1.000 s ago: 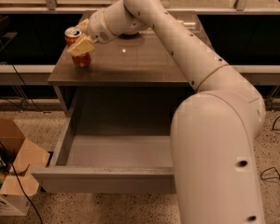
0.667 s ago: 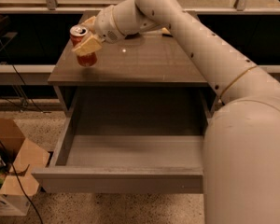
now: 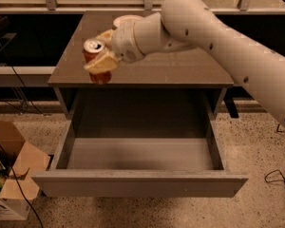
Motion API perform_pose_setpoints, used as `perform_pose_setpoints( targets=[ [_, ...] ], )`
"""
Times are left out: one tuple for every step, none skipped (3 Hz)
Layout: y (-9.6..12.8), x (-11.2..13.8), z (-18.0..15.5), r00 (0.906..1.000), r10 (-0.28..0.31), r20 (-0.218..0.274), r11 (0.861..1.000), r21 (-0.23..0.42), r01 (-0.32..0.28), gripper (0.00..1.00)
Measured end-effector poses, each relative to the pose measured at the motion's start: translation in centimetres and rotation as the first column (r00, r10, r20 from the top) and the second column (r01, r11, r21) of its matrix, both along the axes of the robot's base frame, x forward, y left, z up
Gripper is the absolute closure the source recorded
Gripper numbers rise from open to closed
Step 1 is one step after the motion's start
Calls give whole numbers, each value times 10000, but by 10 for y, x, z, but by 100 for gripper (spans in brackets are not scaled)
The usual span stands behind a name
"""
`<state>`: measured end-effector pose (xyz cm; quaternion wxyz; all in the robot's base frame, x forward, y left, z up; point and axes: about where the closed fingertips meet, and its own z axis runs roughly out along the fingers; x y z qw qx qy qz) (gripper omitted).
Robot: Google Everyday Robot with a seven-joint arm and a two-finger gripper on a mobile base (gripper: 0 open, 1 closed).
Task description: Place coke can into top drawer
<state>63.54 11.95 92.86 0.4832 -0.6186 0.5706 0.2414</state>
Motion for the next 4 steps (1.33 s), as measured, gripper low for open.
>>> perform_pose_setpoints(
  targets=[
    [-14, -35, -39, 9984, -240, -519, 9997, 52, 243, 100],
    [-20, -59, -88, 9897, -506, -1340, 9984, 194, 536, 100],
    [-26, -74, -137, 9700, -939, -2244, 9930, 485, 1074, 100],
    [-34, -74, -178, 9488, -1526, -2766, 9833, 542, 1739, 100]
  ],
)
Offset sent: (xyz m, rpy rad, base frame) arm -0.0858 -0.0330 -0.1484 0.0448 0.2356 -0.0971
